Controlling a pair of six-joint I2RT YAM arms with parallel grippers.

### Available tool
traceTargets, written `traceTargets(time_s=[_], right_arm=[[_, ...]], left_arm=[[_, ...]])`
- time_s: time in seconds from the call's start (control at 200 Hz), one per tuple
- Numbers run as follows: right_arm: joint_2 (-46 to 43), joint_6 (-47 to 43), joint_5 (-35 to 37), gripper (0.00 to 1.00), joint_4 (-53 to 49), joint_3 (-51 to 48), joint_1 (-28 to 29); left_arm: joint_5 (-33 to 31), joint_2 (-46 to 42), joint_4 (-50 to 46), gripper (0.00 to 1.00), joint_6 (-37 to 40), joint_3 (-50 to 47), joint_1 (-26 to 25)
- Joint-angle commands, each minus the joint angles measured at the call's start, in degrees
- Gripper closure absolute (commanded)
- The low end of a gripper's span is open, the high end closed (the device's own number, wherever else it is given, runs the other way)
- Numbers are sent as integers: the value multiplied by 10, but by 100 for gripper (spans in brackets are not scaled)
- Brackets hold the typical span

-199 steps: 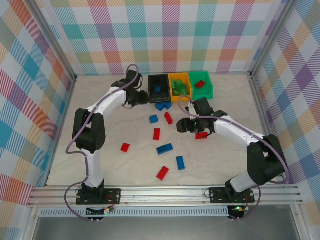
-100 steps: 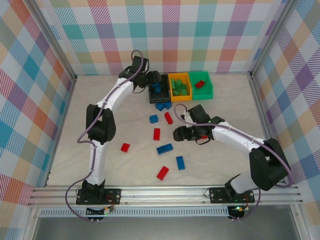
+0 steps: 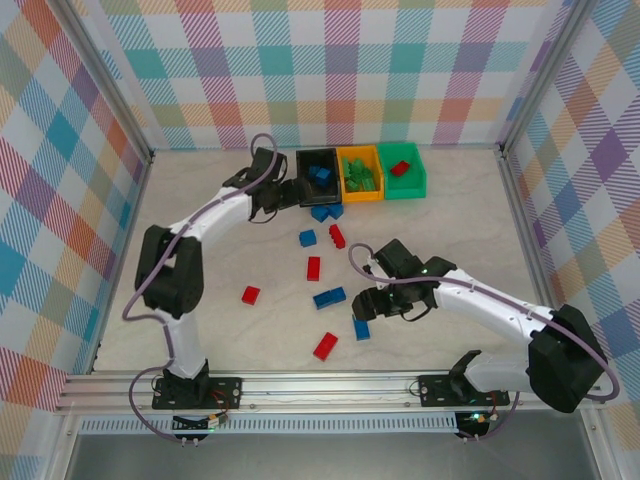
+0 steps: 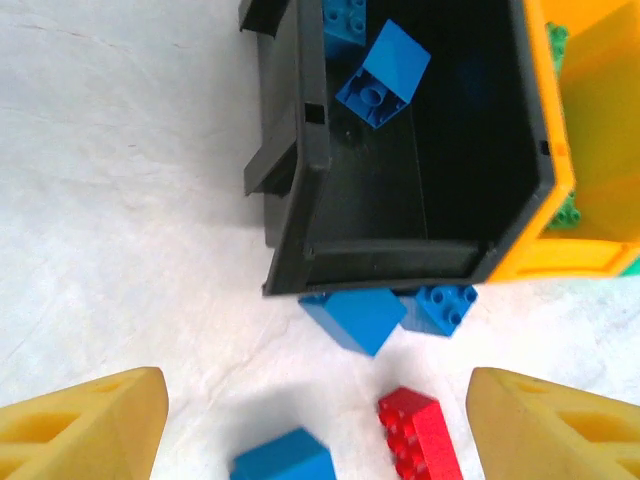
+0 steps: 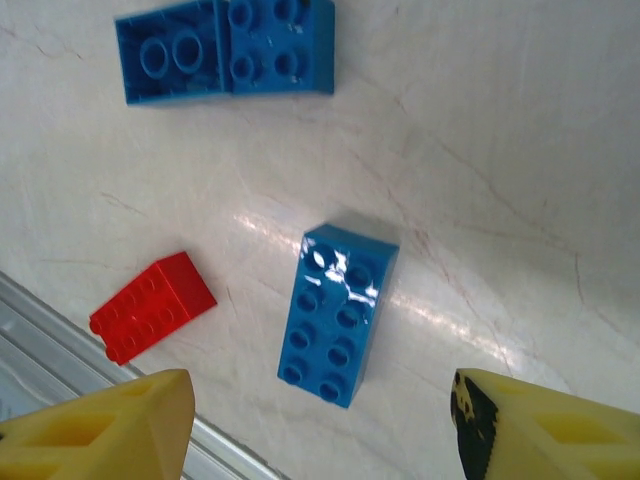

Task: Sort the legos into containers by color
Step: Pick up the lego from the bottom-center of the table.

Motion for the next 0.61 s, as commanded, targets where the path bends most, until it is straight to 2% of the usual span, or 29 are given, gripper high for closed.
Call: traceTargets(time_s=[0.0, 0.12, 0.36, 0.43, 0.535, 0.6], right_arm=[[12, 23, -3, 31, -25, -5, 14], [49, 37, 3, 30, -11, 13, 39], [185, 44, 53, 32, -45, 61, 77], [205, 51, 57, 41, -43, 63, 85], [207, 65, 67, 64, -33, 61, 87], [199, 65, 72, 72, -32, 64, 86]], left_arm=[[-32, -66, 58, 22, -2, -64, -3], [-37, -115, 70, 22, -7, -127, -5], [-80, -185, 64, 21, -7, -211, -5], [-84, -196, 60, 21, -6, -226, -5], [-93, -206, 51, 21, -9, -245, -5], [-95, -211, 50, 21, -11, -258, -5]])
